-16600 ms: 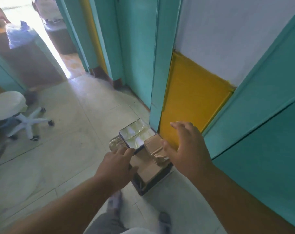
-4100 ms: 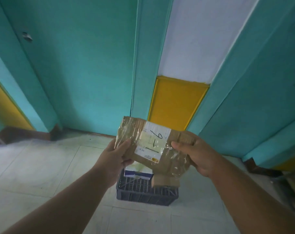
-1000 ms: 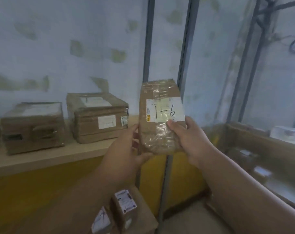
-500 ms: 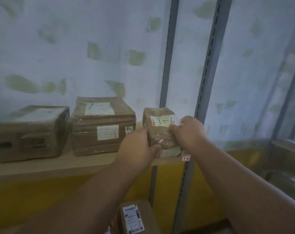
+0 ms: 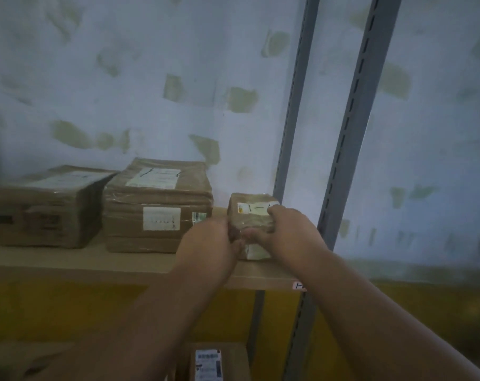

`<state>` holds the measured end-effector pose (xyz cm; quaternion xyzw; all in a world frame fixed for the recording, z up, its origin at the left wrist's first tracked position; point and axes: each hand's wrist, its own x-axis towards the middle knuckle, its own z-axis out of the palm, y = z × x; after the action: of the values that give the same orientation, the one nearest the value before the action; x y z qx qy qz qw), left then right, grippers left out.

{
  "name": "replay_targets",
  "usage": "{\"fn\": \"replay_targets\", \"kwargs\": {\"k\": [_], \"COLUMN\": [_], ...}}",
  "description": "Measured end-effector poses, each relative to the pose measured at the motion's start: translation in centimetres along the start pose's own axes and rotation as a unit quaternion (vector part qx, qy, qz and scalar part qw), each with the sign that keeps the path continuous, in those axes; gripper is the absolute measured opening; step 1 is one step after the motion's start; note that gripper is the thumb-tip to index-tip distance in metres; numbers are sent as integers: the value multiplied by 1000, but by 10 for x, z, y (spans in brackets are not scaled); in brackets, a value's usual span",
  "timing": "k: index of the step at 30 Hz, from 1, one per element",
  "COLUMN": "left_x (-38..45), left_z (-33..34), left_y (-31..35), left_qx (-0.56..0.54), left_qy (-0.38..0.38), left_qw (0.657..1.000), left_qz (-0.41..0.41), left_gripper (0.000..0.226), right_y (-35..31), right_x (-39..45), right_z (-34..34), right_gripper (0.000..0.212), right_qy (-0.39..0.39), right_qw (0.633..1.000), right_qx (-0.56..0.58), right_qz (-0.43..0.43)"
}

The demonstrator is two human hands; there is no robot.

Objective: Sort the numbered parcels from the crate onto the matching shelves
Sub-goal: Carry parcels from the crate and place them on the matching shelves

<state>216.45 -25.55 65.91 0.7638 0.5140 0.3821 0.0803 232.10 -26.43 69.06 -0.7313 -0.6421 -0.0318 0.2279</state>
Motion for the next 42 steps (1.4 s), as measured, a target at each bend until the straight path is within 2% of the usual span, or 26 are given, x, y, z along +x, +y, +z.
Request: {"fn": "replay_targets", "kwargs": {"k": [4,7,11,14,17,21,27,36,42], "left_x": [-25,-57,-110,-157,-219,-307,-414,-469,-483], "left_z": [-8,-30,-79,-126,-186,-283,-406,-508,-600], "left_y": [-6,-28,-80,-137,-202,-277,-360,-538,-657], "left_qx": [29,43,99,141,178,249,320,327,328], "left_qy": [45,59,79,109,148,155,143,142,159], "left_qw": [999,997,992,981,963,931,879,840,805], "left_qz": [10,-7,-27,-81,-136,-218,-322,-409,-468], "left_gripper": [44,42,41,45,41,43,39,49,47], "right_y": [-4,-32,-102,-173,-257,-386,-557,-765,-937], "right_x": [-14,-37,-75,-105,-140,-199,-271,-298,-294], "right_z": [-6,-11,-2,14,43,92,138,235,304], "right_gripper": [65,62,60,57,56,51,57,59,58], "right_qy": [53,87,91,99,74,61,-17,-84,-126], "right_qw": [996,985,965,939,914,876,832,789,766], "right_qx": [14,22,59,111,144,217,266,270,287], "right_qz": [-67,-146,-241,-312,-371,-427,-486,-546,-562]}}
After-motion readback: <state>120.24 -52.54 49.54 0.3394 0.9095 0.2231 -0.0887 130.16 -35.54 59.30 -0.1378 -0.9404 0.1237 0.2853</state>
